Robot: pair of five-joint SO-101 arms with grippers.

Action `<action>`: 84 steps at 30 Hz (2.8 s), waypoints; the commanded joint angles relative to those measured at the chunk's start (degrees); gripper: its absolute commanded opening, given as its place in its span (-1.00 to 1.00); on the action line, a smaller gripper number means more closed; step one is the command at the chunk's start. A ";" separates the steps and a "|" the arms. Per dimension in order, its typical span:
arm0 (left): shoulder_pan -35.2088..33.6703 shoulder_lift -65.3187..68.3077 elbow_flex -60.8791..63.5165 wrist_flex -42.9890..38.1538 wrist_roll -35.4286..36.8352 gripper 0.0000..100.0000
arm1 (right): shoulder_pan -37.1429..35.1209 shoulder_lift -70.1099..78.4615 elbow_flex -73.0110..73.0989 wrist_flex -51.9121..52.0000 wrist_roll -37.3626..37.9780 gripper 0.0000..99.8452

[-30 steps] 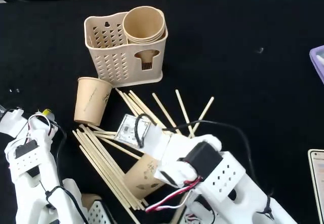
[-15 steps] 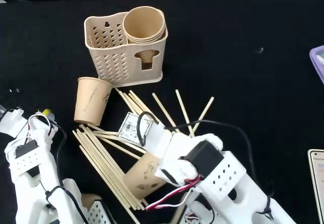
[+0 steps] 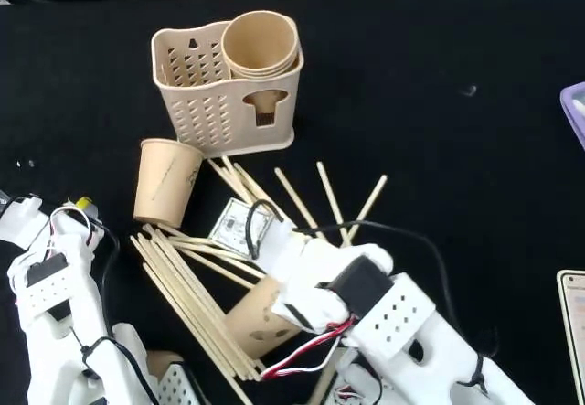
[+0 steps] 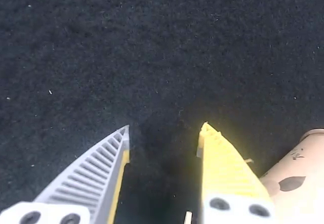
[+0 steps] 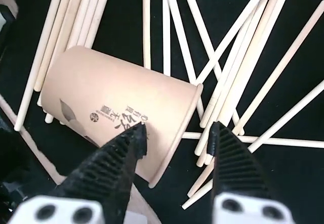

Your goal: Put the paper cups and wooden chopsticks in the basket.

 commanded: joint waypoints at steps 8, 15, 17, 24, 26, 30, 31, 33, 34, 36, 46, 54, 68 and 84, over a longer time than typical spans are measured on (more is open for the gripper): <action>0.48 -1.23 -1.54 -0.53 0.26 -0.55 | 0.88 -1.27 -5.67 2.99 10.46 -0.97; 0.40 -1.23 -1.54 -0.53 0.26 -0.55 | 0.88 -1.27 -15.25 7.65 10.64 -0.98; 0.40 -1.23 -1.54 -0.53 0.26 -0.55 | 0.88 -1.19 -16.57 8.26 10.64 -0.98; 0.40 -1.23 -1.54 -0.53 0.26 -0.55 | 13.10 -1.10 -19.82 7.82 19.60 -0.98; 0.40 -1.23 -1.54 -0.53 0.26 -0.55 | 19.96 -0.84 -19.30 6.77 24.97 -0.98; 0.57 -1.23 -1.54 -0.53 0.26 -0.55 | 26.81 -0.92 -13.23 1.93 27.60 -0.98; 0.57 -1.23 -1.54 -0.53 0.26 -0.55 | 26.81 -1.27 -11.74 1.58 27.52 -0.97; 0.48 -1.23 -1.54 -0.53 0.26 -0.55 | 26.73 -1.27 -10.77 1.67 26.90 -0.97; 0.48 -1.23 -1.54 -0.53 0.26 -0.55 | 26.73 -1.27 -10.95 1.67 24.88 -0.95; 0.48 -1.23 -1.54 -0.62 0.26 -0.55 | 26.73 -0.92 -12.88 2.55 18.99 -0.83; 0.84 -1.23 -1.54 -0.79 0.26 -0.55 | 23.91 1.01 -21.05 17.58 18.99 -0.58; 0.48 -1.23 -1.54 -0.79 0.26 -0.55 | 22.07 21.85 -21.67 17.41 19.52 -0.59; 0.40 -1.23 -1.63 -0.79 0.26 -0.55 | 9.23 20.09 -19.21 17.58 18.37 -0.59; 0.40 -1.23 -1.63 -0.70 0.26 -0.55 | 8.62 20.44 -14.73 17.67 29.19 -0.72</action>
